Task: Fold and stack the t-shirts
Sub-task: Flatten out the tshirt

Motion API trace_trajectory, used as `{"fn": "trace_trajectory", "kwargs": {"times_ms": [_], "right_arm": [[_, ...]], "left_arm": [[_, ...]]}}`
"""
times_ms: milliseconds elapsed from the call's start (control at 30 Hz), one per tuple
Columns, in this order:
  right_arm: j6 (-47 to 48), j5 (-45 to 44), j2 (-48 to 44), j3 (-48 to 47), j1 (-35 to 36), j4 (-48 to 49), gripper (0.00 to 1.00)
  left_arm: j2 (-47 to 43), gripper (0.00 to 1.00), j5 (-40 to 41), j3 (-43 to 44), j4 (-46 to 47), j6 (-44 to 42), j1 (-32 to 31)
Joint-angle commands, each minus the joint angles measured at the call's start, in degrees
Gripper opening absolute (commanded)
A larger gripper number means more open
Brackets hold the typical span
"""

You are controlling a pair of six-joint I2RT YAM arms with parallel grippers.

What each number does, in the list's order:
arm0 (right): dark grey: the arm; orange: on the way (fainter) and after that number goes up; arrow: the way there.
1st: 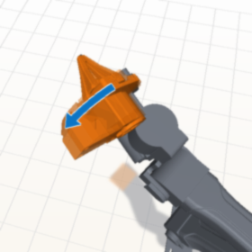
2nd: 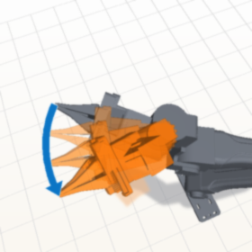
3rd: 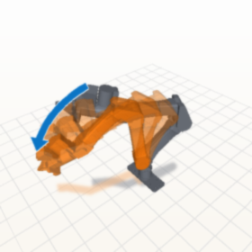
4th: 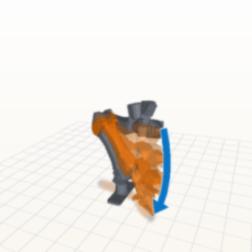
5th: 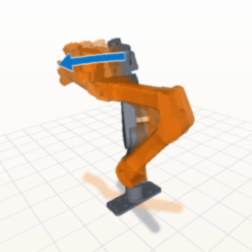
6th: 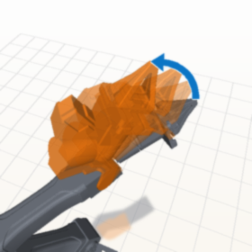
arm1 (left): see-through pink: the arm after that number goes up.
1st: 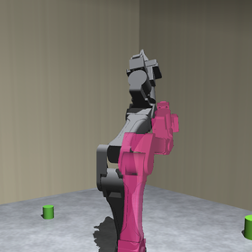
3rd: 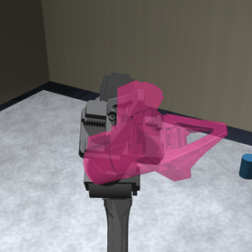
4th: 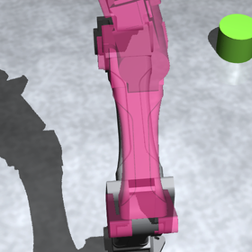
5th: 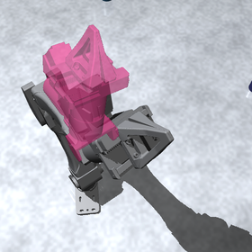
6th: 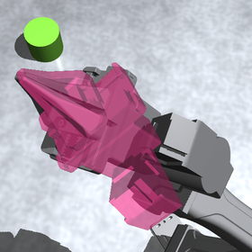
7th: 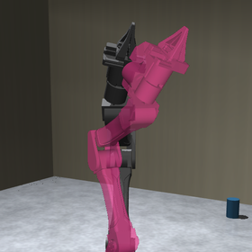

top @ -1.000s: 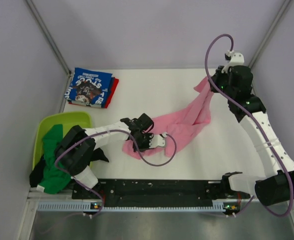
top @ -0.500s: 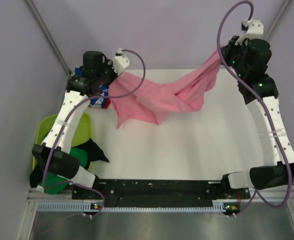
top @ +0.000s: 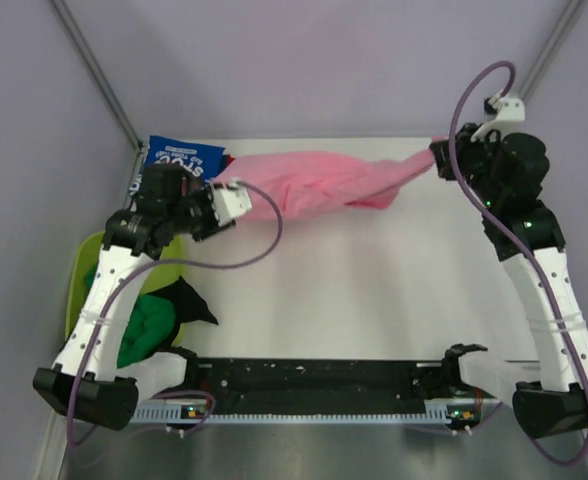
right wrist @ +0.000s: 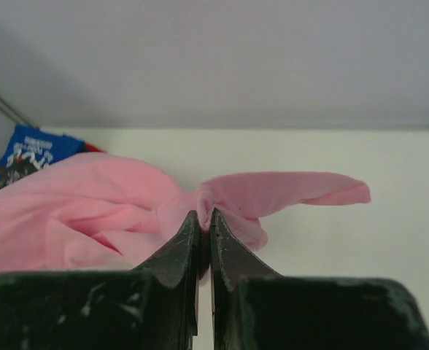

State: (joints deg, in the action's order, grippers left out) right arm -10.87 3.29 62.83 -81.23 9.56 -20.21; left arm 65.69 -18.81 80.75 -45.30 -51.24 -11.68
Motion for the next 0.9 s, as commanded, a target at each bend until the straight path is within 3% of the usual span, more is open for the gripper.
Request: {"fn": "trace_trajectory", "kwargs": {"times_ms": [0,100,167,233,333,400,633,867], "right_arm": [[-13.4,8.0,1.5,14.1,-0.3,-0.9,0.00],[-14.8,14.4,4.8,22.1,-0.3,-0.1,0.00],[-14.8,13.2,5.3,24.6,-0.3,0.2,0.00],[-14.1,11.8,5.1,25.9,-0.3,0.4,0.00],[-13.0,9.7,5.0,26.0,-0.3,0.4,0.00],[-12.5,8.6,5.1,26.2,-0.3,0.3,0.00],[-10.9,5.9,6.3,26.8,-0.3,0.3,0.00],[-9.9,6.1,8.7,25.7,-0.4,0.4,0.00]], "left_arm": [[1.5,0.64,-15.1,-15.0,-33.8,-24.8,-9.1],[2.6,0.70,-12.4,-21.9,-34.0,-18.8,-18.2],[2.5,0.70,-13.7,-20.9,-31.2,-16.9,-18.1],[2.9,0.73,-8.9,-17.6,-23.7,-8.0,-17.9],[6.0,0.73,-4.3,-13.2,-9.6,4.4,-13.8],[11.7,0.71,-4.1,-8.6,-6.9,8.9,-10.2],[40.0,0.69,-10.6,12.7,-16.7,13.4,-1.5],[56.3,0.65,0.0,25.2,-11.8,18.0,1.8]]}}
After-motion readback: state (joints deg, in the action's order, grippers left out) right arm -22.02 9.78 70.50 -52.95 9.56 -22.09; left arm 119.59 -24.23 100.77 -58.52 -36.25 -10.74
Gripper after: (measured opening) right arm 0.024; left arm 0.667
